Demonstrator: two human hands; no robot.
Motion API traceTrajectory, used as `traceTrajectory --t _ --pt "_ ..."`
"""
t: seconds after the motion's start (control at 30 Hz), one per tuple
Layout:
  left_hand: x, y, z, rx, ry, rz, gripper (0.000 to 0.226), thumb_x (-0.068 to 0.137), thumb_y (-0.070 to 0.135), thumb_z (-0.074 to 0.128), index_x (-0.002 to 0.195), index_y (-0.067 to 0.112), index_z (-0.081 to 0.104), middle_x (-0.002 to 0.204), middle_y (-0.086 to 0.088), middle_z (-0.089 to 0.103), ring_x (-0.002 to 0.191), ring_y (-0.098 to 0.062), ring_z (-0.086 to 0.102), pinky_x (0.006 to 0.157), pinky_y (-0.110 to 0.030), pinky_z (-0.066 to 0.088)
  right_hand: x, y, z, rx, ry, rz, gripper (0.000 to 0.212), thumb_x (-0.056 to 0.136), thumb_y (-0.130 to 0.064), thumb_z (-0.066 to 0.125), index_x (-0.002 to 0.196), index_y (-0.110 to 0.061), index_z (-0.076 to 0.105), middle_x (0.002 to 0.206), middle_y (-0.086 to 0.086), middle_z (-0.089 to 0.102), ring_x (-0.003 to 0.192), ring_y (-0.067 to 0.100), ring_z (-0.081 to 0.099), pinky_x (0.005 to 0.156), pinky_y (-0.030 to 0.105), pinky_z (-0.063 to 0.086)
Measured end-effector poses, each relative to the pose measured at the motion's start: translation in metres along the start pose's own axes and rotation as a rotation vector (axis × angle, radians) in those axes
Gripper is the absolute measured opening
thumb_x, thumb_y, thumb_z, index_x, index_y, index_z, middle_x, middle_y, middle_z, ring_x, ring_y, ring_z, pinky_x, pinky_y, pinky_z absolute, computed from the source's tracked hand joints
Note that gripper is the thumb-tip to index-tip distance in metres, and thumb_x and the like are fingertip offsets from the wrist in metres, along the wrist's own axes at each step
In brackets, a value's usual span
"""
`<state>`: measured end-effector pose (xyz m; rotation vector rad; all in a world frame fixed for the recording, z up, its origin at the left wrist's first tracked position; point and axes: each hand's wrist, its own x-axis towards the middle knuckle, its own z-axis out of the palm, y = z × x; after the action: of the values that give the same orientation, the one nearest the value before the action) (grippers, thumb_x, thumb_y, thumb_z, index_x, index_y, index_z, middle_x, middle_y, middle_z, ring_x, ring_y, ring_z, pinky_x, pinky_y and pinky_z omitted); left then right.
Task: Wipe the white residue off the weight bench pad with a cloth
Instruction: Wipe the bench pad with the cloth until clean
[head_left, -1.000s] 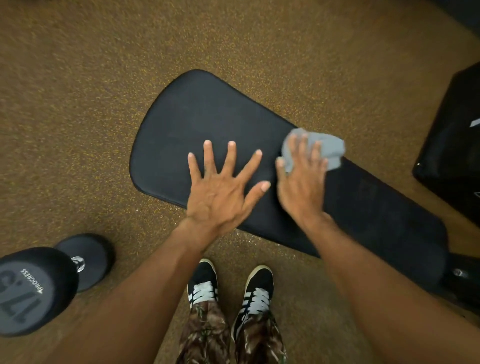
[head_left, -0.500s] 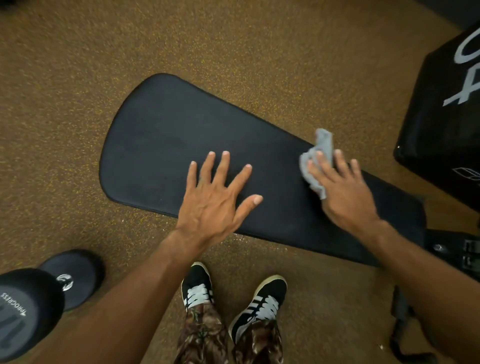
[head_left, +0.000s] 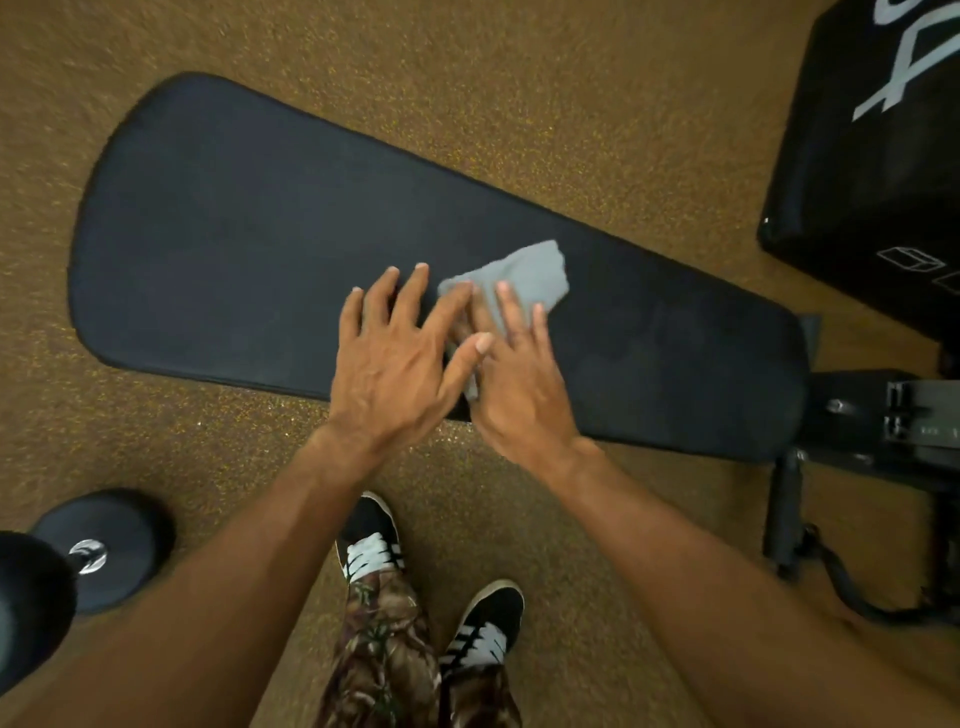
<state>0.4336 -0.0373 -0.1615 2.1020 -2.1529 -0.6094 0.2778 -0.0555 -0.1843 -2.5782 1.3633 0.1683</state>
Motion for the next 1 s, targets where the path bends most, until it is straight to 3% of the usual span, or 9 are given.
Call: traceTrajectory --t 0.17,0.3,0.4,0.5,0.57,0.7,0.8,0.9,1.0 --pt "0.004 0.041 0.006 0.056 -0.079 -0.045 0.080 0.092 0.076 -0.001 0.158 0.038 0.023 0.165 -0.019 0.019 0.152 -0.042 0.013 0.118 -0.067 0.014 -0.067 0.078 -0.006 -0.189 -0.083 -0.108 0.074 0.098 -0.032 0.041 0.161 -0.026 0.003 0.169 0.002 0.003 0.155 0.030 -0.001 0.123 0.057 0.013" --pt "0.001 0.069 0.010 0.093 -0.127 -0.024 0.081 0.090 0.079 -0.003 0.159 0.040 0.014 0.168 -0.018 0.004 0.154 -0.042 0.001 0.119 -0.069 0.008 -0.135 0.177 -0.020 -0.216 -0.158 0.291 0.078 0.100 -0.028 0.054 0.160 -0.027 0.003 0.169 0.003 0.005 0.154 0.034 0.008 0.121 0.062 0.016" --pt "-0.004 0.086 0.019 0.141 -0.212 0.043 0.080 0.089 0.078 -0.003 0.160 0.041 0.005 0.169 -0.014 -0.006 0.154 -0.042 -0.009 0.117 -0.073 0.005 -0.162 0.213 -0.029 -0.136 -0.200 0.557 0.063 0.106 -0.039 0.034 0.160 -0.023 0.006 0.169 0.005 0.006 0.153 0.039 0.006 0.119 0.065 0.015" --pt "-0.004 0.089 0.024 0.126 -0.192 0.013 0.075 0.092 0.076 -0.002 0.159 0.043 0.008 0.170 -0.010 -0.003 0.155 -0.039 -0.008 0.117 -0.072 0.006 -0.145 0.187 -0.023 -0.012 -0.136 0.627 0.061 0.106 -0.048 0.018 0.161 -0.023 0.008 0.169 0.008 0.004 0.153 0.041 0.000 0.122 0.061 0.008" --pt "-0.004 0.088 0.026 0.101 -0.160 -0.007 0.071 0.094 0.074 0.001 0.158 0.044 0.014 0.170 -0.007 0.002 0.156 -0.036 -0.005 0.119 -0.070 0.006 -0.120 0.143 -0.015 0.071 -0.069 0.546 0.062 0.105 -0.049 0.018 0.160 -0.023 0.011 0.169 0.009 0.004 0.153 0.042 0.000 0.122 0.060 0.005" --pt "-0.006 0.089 0.027 0.026 -0.106 -0.026 0.075 0.093 0.075 0.000 0.156 0.042 0.022 0.169 -0.009 0.012 0.155 -0.037 0.003 0.119 -0.068 0.008 -0.098 0.044 0.010 -0.007 -0.063 0.133 0.066 0.100 -0.039 0.033 0.160 -0.022 0.010 0.169 0.008 0.003 0.153 0.041 -0.006 0.122 0.059 -0.002" --pt "-0.010 0.094 0.031 0.060 -0.098 0.000 0.078 0.091 0.075 -0.002 0.157 0.041 0.023 0.168 -0.013 0.015 0.154 -0.040 0.006 0.119 -0.067 0.011 -0.109 0.041 0.013 -0.009 -0.074 -0.001 0.072 0.093 -0.033 0.043 0.159 -0.020 0.018 0.169 0.005 0.010 0.154 0.037 -0.005 0.124 0.058 0.002" --pt "-0.017 0.108 0.036 0.076 -0.105 0.039 0.079 0.091 0.075 0.000 0.157 0.040 0.025 0.168 -0.015 0.012 0.154 -0.040 0.004 0.120 -0.066 0.010 -0.142 0.096 0.010 -0.132 -0.107 0.013 0.079 0.093 -0.033 0.045 0.161 -0.024 0.007 0.169 0.002 -0.001 0.154 0.035 -0.003 0.124 0.056 0.004" --pt "-0.018 0.124 0.042 0.078 -0.160 0.034 0.077 0.093 0.077 -0.001 0.158 0.041 0.018 0.168 -0.019 0.001 0.154 -0.044 -0.005 0.121 -0.066 0.005 -0.195 0.178 0.001 -0.184 -0.115 0.278 0.076 0.099 -0.030 0.048 0.160 -0.025 0.003 0.168 0.004 -0.001 0.153 0.038 0.002 0.122 0.060 0.010"
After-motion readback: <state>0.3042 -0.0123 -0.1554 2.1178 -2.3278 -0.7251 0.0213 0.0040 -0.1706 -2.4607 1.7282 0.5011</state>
